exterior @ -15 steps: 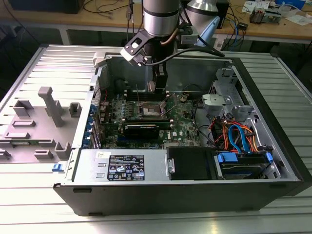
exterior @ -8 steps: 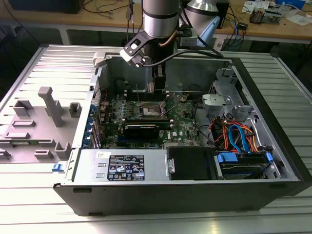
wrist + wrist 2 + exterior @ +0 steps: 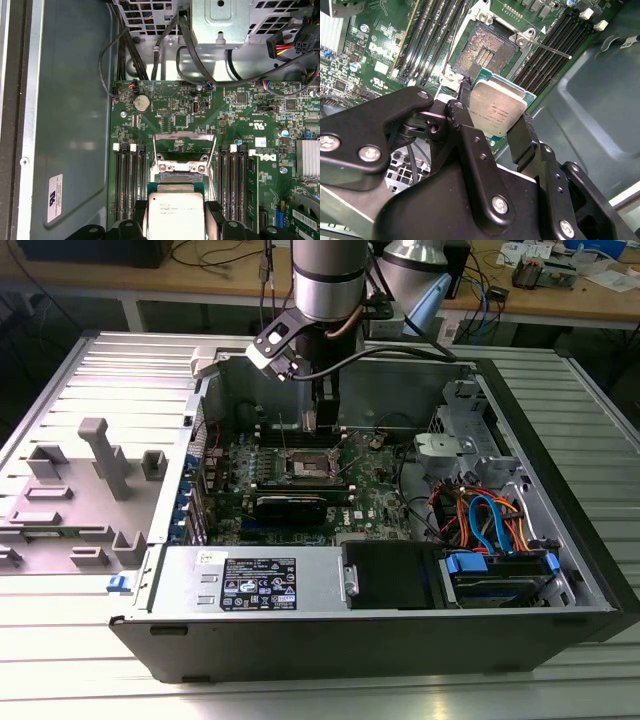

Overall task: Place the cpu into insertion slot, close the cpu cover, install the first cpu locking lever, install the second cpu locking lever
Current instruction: 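Place the cpu into insertion slot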

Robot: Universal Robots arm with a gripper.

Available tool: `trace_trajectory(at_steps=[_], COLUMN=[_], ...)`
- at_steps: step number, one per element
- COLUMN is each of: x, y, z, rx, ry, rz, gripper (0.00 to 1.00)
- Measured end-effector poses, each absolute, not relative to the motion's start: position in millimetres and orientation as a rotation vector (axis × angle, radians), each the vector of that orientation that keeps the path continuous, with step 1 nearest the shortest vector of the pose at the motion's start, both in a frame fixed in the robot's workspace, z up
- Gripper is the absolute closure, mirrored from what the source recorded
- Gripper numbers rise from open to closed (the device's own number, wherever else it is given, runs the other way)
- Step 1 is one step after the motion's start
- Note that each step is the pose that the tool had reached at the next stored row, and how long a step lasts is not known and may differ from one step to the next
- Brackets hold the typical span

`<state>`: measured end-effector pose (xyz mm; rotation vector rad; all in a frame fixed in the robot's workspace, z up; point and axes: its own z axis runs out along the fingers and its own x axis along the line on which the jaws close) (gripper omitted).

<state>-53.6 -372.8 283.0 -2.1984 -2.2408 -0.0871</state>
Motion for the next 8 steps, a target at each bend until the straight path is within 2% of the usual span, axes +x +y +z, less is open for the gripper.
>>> trace_trajectory(at_steps=[8], x=[-53.6], y=[-372.8], z=[282.1], rx=[-2.199], ry=[-2.242], rz=[-0.089], gripper=[0.46])
